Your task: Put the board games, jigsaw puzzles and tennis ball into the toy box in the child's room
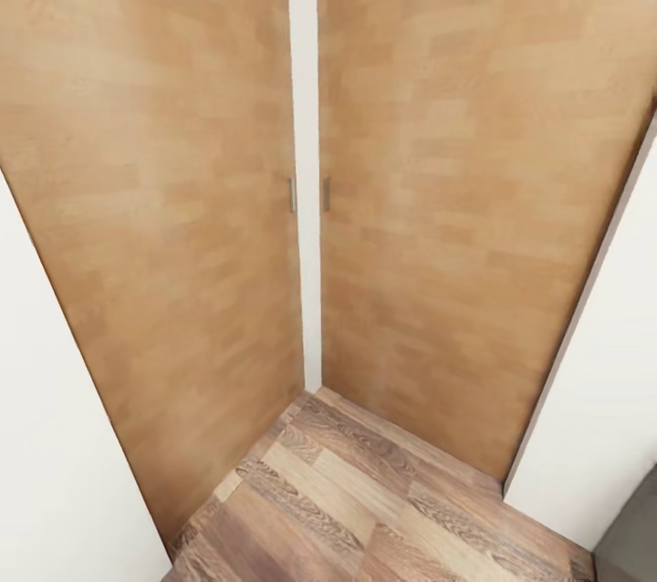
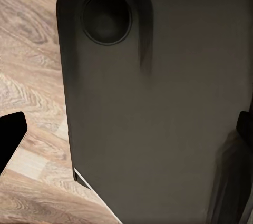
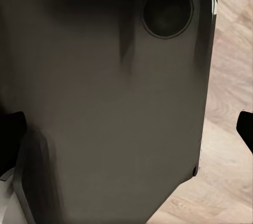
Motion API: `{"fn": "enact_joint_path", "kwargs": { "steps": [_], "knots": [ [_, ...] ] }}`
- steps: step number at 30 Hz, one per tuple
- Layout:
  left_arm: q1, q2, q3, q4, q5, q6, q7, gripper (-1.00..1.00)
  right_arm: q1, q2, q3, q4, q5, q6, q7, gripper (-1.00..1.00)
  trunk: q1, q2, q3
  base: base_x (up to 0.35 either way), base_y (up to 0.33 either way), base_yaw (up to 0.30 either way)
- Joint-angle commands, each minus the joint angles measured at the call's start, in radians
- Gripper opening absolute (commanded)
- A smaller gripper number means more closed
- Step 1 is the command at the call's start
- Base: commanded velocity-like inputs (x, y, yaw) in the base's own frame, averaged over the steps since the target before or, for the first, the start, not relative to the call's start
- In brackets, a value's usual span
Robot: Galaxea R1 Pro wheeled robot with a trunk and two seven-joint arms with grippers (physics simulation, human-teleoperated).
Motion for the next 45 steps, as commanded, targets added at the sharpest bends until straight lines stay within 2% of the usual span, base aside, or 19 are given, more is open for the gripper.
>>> {"fn": "enact_joint_path", "kwargs": {
  "steps": [1,45],
  "knots": [
    [0.0,0.0,0.0,-0.001,0.0,-0.001,0.0,1.0,0.0,0.0,-0.001,0.0,-0.001,-0.001,0.0,1.0,0.0,0.0,-0.001,0.0,0.0,-0.261],
    [0.0,-0.001,0.0,-0.001,0.0,0.0,0.0,1.0,0.0,0.0,0.001,0.0,-0.005,-0.026,0.0,1.0,0.0,0.0,-0.001,0.0,0.0,-0.261]
  ]
}}
